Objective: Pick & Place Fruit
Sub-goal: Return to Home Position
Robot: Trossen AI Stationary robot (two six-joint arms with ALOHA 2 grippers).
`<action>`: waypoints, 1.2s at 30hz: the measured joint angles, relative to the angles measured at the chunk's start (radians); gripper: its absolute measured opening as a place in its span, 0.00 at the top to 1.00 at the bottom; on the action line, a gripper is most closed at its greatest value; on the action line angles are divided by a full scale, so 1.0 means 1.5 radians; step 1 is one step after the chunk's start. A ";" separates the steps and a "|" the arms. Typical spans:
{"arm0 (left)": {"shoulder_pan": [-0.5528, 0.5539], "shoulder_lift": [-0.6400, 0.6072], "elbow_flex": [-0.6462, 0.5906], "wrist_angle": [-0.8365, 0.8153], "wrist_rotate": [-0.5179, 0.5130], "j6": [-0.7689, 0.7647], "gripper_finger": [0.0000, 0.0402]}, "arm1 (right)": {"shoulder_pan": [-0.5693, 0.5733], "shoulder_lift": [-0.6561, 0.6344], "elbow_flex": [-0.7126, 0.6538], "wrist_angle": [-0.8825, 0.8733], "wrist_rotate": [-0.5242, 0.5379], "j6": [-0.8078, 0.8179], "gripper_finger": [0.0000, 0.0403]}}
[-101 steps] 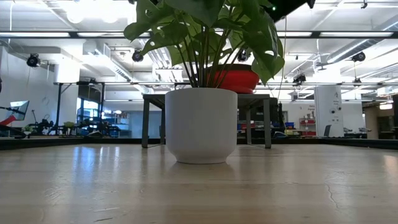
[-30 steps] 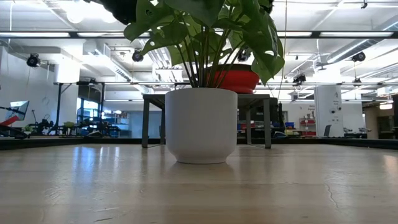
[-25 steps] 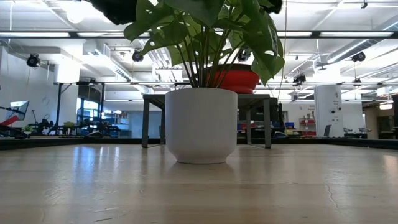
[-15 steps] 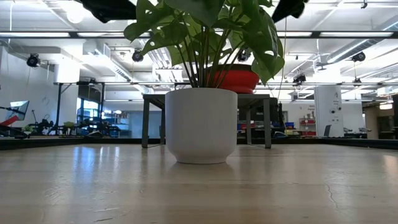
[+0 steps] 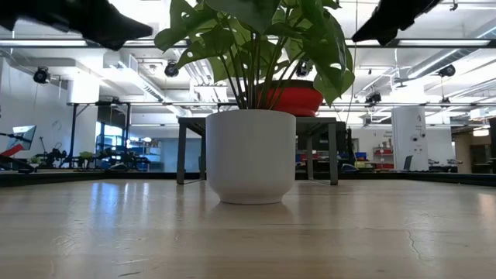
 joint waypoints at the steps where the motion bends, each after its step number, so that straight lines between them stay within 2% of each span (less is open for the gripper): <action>1: 0.002 -0.023 -0.014 0.003 0.000 0.000 0.96 | 0.000 -0.014 -0.016 0.022 0.000 -0.006 0.98; 6: 0.005 -0.128 -0.072 0.003 -0.010 0.000 0.98 | 0.000 -0.077 -0.095 0.119 0.000 -0.027 0.98; 11: 0.007 -0.210 -0.126 -0.012 -0.073 0.000 0.98 | 0.000 -0.131 -0.166 0.201 0.000 -0.047 0.98; 19: 0.006 -0.301 -0.211 -0.006 -0.071 -0.032 0.99 | 0.000 -0.209 -0.262 0.279 0.000 -0.056 0.98; 29: 0.006 -0.377 -0.264 -0.017 -0.071 -0.034 0.99 | 0.000 -0.321 -0.346 0.309 0.000 -0.044 0.98; 36: 0.006 -0.382 -0.268 -0.031 -0.061 -0.035 0.97 | 0.000 -0.437 -0.408 0.309 0.002 -0.031 0.98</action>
